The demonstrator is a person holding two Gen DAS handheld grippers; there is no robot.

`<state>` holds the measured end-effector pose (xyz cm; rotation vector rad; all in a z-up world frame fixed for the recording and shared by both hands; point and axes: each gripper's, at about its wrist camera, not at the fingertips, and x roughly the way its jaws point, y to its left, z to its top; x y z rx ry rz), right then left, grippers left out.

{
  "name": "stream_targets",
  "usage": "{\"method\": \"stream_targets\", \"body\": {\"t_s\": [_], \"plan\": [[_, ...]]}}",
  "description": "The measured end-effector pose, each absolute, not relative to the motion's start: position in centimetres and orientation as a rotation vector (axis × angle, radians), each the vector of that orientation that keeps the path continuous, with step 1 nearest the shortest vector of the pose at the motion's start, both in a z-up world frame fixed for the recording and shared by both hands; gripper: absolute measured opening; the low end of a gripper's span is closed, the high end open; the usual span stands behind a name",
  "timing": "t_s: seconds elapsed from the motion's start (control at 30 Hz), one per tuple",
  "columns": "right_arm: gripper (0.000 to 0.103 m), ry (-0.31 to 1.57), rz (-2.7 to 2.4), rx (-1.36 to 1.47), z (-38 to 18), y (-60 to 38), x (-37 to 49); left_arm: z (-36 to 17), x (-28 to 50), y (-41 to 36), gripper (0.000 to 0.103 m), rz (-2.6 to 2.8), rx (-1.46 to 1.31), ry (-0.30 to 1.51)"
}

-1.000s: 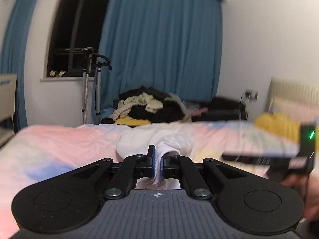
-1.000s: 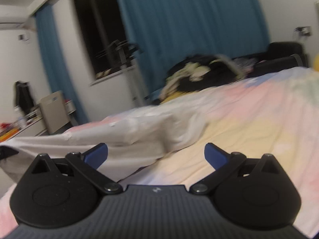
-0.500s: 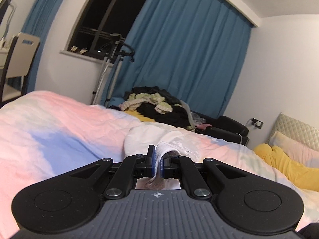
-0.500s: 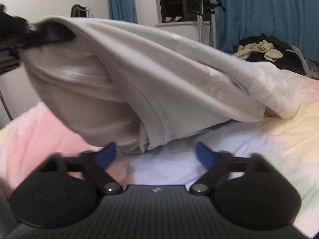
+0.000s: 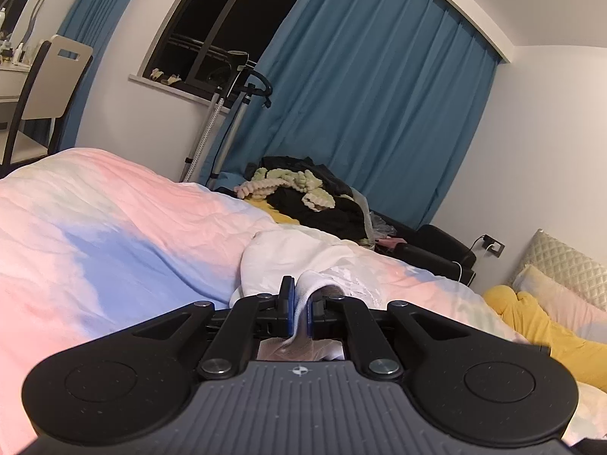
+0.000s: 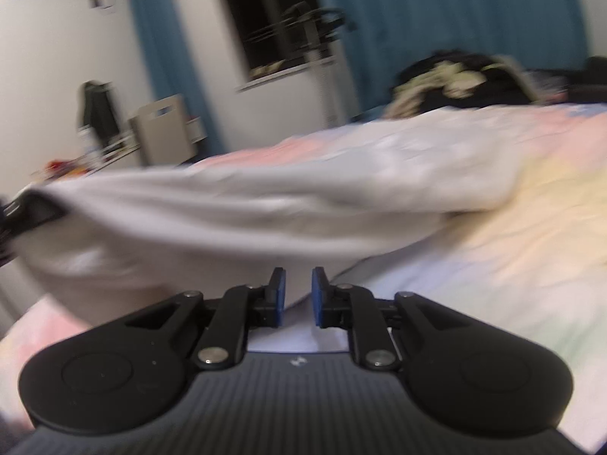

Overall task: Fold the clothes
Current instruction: 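Grasp another edge of the T-shirt with the right gripper while the left gripper holds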

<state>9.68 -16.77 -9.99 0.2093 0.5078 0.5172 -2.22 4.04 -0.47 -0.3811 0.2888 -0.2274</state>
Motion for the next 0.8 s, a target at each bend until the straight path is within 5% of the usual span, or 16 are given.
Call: {"method": "stream_targets", "body": {"t_s": [0.1, 0.3, 0.47, 0.8], "plan": [[0.044, 0.528, 0.585, 0.163, -10.2, -15.2, 9.6, -0.5, -2.1, 4.1, 0.007, -0.227, -0.389, 0.292], [0.046, 0.555, 0.523, 0.145, -11.0, -14.4, 11.4, -0.6, -1.9, 3.9, 0.007, -0.221, -0.389, 0.289], [0.009, 0.602, 0.418, 0.188, -11.5, -15.8, 11.7, -1.1, -1.3, 3.7, 0.007, -0.181, -0.386, 0.353], [0.001, 0.411, 0.507, 0.349, -4.4, -22.2, 7.2, -1.0, -1.3, 4.3, 0.008, -0.194, -0.431, 0.336]]}}
